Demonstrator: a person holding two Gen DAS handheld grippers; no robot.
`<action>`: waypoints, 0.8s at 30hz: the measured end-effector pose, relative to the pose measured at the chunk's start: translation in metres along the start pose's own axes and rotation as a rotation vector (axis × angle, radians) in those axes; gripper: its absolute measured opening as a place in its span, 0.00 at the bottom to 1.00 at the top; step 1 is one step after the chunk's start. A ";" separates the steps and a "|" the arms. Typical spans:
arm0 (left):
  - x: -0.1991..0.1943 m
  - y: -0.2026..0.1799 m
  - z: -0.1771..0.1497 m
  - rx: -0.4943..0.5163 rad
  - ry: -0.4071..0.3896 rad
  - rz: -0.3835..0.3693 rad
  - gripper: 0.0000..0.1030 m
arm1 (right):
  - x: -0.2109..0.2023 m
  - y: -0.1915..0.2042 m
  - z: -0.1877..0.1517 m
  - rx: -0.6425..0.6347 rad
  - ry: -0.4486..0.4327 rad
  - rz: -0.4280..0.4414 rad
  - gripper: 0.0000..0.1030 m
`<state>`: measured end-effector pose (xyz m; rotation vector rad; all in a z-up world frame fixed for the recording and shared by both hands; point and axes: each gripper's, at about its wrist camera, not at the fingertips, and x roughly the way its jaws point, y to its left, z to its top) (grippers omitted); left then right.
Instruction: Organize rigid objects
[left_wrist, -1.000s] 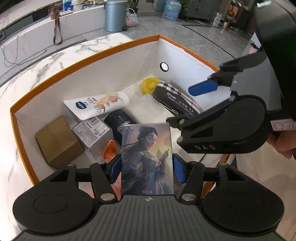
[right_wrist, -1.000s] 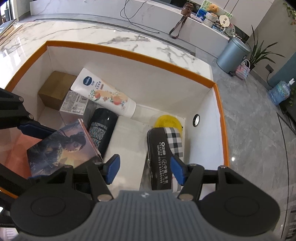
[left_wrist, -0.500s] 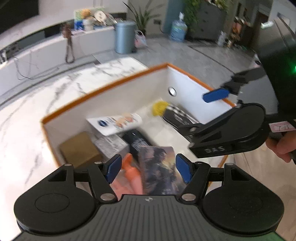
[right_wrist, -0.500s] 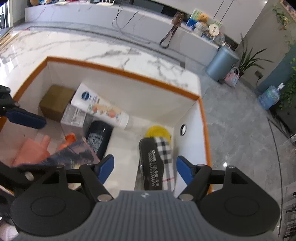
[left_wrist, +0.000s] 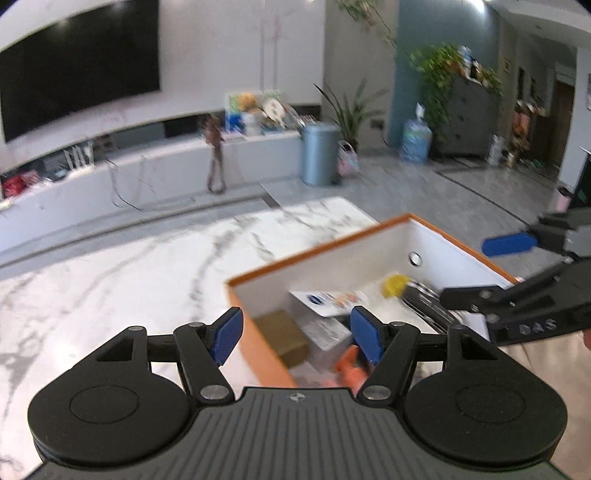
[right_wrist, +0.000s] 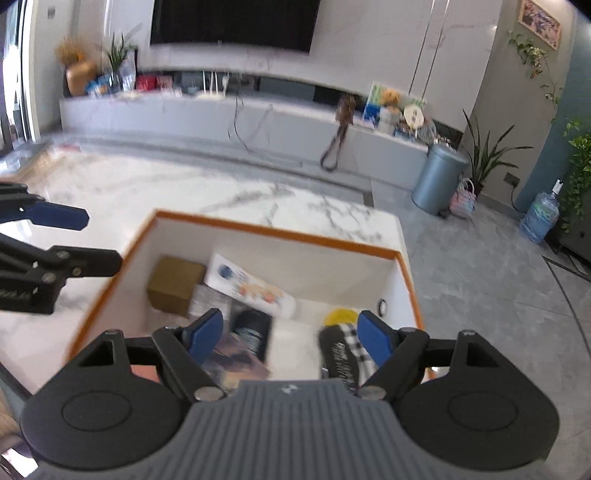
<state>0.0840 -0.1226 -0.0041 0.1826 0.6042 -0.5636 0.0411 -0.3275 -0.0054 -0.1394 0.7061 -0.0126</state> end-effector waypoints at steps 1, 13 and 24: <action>-0.004 0.002 -0.002 -0.003 -0.017 0.011 0.76 | -0.005 0.004 -0.003 0.010 -0.028 0.010 0.78; -0.027 0.024 -0.036 -0.117 -0.124 0.183 0.76 | -0.021 0.032 -0.058 0.176 -0.186 -0.033 0.83; -0.032 0.037 -0.073 -0.140 -0.170 0.310 0.86 | -0.004 0.035 -0.084 0.208 -0.233 -0.082 0.91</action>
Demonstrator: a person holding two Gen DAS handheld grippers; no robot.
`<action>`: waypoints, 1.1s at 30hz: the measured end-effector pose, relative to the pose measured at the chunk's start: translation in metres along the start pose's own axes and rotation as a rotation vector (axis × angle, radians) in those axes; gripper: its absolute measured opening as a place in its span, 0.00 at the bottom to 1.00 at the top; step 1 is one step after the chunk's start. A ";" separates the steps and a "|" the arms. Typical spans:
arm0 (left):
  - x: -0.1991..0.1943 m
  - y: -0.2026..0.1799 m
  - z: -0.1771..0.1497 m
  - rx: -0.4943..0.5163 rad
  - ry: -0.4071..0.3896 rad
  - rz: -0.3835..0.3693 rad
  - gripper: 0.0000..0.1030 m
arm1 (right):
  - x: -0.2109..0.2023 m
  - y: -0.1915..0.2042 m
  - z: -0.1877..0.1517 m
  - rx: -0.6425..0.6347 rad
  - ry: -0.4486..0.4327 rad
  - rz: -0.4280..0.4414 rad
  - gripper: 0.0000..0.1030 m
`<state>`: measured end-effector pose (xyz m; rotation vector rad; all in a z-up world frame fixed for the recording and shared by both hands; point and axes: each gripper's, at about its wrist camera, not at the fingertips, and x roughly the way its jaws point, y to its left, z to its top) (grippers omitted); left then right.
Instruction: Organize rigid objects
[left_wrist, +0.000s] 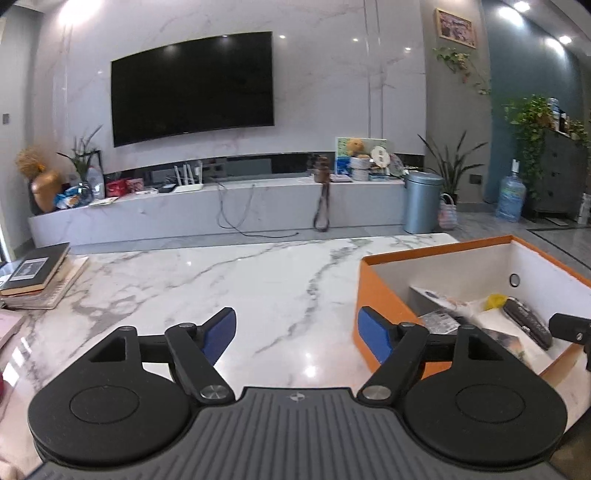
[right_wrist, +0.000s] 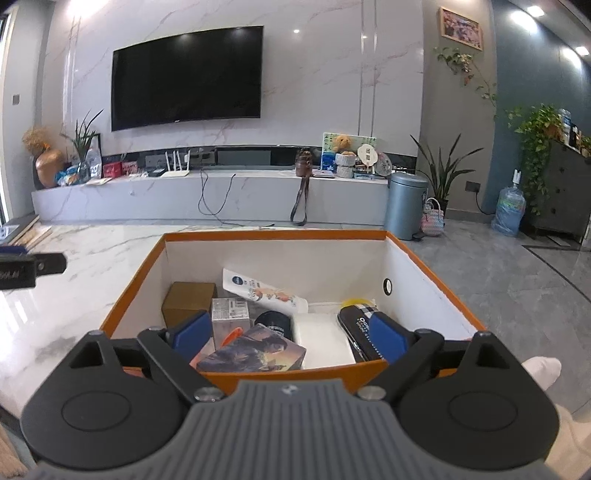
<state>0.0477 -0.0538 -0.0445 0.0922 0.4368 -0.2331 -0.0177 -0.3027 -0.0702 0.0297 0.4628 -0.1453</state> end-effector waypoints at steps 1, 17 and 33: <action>0.001 0.000 -0.001 -0.001 0.005 0.004 0.87 | 0.002 -0.001 -0.001 0.007 0.005 0.003 0.92; 0.007 -0.018 -0.021 0.060 0.087 -0.038 0.92 | 0.013 0.010 -0.014 -0.039 0.014 0.020 0.93; 0.001 -0.018 -0.017 0.057 0.087 -0.063 0.92 | 0.010 0.011 -0.015 -0.052 0.007 0.012 0.94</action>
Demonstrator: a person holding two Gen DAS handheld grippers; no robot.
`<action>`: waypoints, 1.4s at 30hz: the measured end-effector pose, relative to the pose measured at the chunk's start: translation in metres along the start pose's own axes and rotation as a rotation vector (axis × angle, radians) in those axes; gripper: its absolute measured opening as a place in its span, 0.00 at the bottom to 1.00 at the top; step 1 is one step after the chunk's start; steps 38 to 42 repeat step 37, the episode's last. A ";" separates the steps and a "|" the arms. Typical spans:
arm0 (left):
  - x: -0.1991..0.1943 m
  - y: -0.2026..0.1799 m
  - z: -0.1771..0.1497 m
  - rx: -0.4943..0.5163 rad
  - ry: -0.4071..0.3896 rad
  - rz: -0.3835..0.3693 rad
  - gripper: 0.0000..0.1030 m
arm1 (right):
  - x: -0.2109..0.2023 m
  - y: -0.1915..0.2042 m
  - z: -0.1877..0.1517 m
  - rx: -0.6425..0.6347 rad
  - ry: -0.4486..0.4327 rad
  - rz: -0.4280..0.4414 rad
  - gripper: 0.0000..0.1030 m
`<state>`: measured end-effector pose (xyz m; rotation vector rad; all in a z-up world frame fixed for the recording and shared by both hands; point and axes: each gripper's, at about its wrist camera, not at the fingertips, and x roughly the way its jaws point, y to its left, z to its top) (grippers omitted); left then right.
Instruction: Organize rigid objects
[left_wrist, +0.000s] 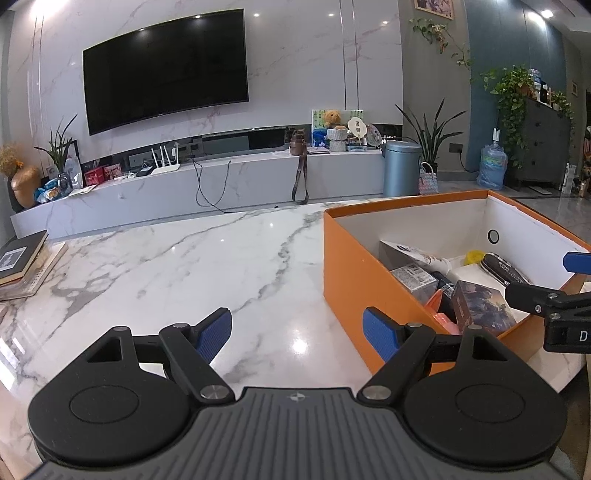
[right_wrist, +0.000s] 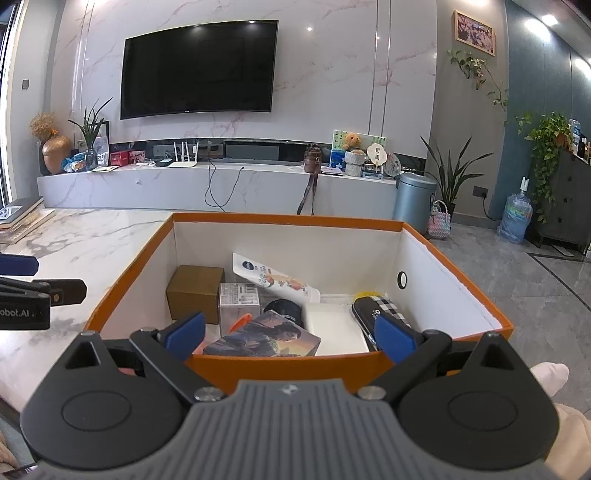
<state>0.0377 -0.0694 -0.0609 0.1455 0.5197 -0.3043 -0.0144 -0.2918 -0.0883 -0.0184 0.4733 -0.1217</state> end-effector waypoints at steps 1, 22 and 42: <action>0.000 0.000 0.001 0.000 -0.002 0.000 0.92 | 0.000 0.000 0.000 0.000 0.000 0.000 0.94; -0.001 0.000 0.002 0.008 -0.006 0.005 0.92 | 0.000 -0.001 0.000 -0.001 -0.001 0.002 0.95; -0.001 0.000 0.002 0.007 -0.005 0.003 0.92 | 0.001 -0.001 -0.001 0.000 -0.001 0.002 0.95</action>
